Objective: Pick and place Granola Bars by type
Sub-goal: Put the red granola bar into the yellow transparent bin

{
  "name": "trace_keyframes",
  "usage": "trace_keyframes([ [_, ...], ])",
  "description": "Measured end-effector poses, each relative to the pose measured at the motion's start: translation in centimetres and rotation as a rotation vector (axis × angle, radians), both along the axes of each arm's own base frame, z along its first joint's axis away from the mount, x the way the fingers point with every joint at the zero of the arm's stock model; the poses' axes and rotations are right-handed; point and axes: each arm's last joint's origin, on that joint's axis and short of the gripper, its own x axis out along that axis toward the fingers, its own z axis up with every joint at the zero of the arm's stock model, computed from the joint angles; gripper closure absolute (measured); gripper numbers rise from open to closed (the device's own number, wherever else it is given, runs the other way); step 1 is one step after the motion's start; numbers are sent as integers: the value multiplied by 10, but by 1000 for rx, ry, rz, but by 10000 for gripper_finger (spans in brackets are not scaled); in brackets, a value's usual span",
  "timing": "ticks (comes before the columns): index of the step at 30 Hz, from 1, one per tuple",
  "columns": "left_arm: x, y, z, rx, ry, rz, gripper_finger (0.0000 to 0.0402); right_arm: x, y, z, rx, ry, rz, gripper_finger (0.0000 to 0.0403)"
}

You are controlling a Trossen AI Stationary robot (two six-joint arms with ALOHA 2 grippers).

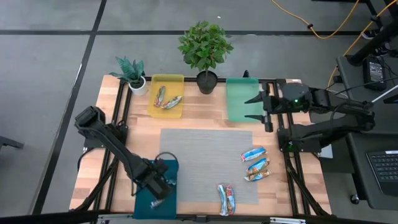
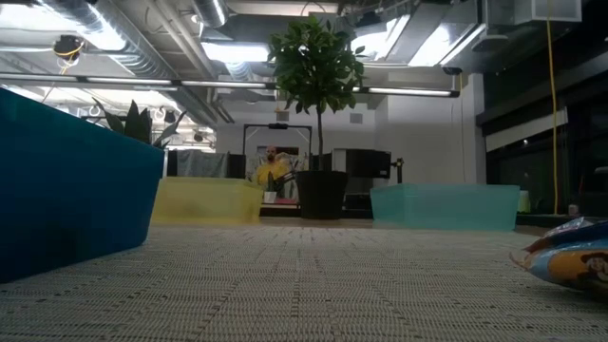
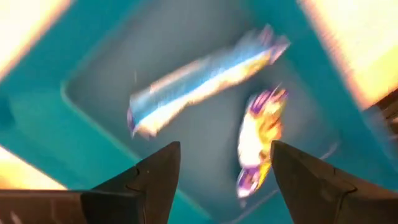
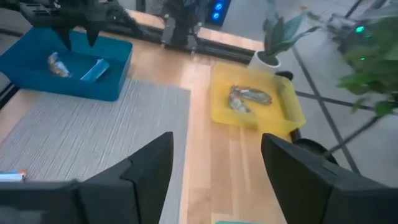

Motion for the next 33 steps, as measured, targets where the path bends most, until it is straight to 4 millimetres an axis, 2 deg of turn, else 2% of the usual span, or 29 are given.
trace_keyframes([
  [9,-18,35,64,298,-472,65,182,-36,1,8,30,-45,-62,157],
  [16,-28,60,96,677,-726,81,189,-54,1,-4,113,86,-110,157],
  [21,-28,77,106,884,-722,30,186,-63,4,-17,214,257,-86,157],
  [28,-22,99,107,976,-619,-5,185,-67,8,-26,340,379,-42,157],
  [30,-21,104,106,987,-589,-9,185,-64,9,-35,378,421,-13,157],
  [33,-22,111,104,1007,-541,-18,185,-57,14,-57,437,521,27,157],
])
